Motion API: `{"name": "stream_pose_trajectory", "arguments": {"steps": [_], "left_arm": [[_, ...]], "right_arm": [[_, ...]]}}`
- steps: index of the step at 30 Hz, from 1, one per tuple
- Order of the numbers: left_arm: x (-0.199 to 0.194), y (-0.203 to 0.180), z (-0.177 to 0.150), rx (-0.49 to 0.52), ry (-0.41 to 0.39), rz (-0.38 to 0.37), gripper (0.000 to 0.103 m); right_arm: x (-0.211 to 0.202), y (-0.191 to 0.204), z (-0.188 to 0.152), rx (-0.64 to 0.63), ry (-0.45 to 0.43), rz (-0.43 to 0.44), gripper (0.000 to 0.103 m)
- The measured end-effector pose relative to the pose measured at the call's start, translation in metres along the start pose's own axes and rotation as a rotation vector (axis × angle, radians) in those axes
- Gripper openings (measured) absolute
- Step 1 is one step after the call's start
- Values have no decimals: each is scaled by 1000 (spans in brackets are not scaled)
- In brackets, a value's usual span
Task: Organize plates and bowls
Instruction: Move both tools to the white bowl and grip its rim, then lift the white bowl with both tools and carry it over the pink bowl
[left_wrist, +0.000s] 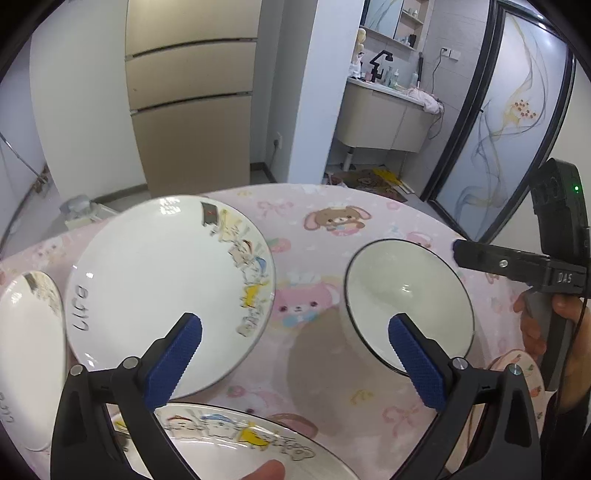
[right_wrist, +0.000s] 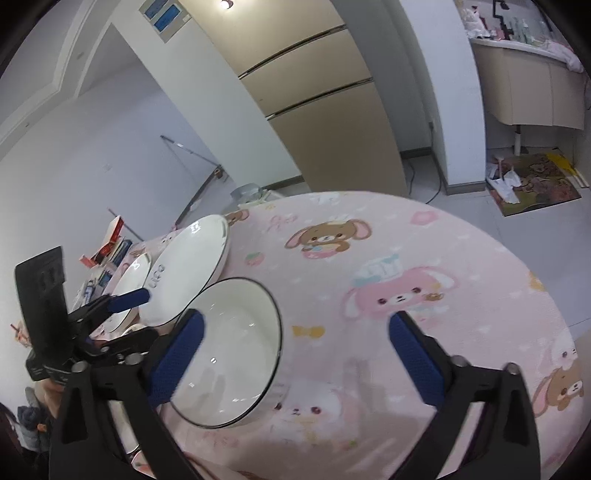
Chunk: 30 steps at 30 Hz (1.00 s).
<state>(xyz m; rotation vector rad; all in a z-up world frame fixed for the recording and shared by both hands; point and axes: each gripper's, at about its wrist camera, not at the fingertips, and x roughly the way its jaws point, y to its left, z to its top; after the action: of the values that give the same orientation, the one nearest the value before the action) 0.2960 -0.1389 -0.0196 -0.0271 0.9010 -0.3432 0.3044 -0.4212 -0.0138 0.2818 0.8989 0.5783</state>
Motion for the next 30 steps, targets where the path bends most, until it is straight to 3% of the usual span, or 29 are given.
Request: {"name": "stream_pose_trajectory", "arguments": {"steps": [3, 5, 7, 11, 20, 27, 30], "left_arm": [[6, -2, -2, -33, 38, -69, 81], [8, -5, -4, -34, 48, -97, 66], [9, -10, -5, -33, 50, -114, 57], [16, -10, -7, -83, 75, -165, 40], [27, -3, -9, -167, 106, -243, 39], [31, -16, -5, -99, 90, -157, 39], [37, -14, -6, -136, 121, -219, 36]], "right_arm": [[4, 1, -4, -18, 32, -3, 71], [7, 0, -7, -24, 41, -10, 50], [11, -4, -8, -14, 46, 4, 40], [16, -8, -12, -5, 57, 11, 40], [28, -5, -15, -6, 90, 41, 43], [40, -3, -20, -11, 124, 60, 43], [45, 1, -21, -33, 135, 79, 26]]}}
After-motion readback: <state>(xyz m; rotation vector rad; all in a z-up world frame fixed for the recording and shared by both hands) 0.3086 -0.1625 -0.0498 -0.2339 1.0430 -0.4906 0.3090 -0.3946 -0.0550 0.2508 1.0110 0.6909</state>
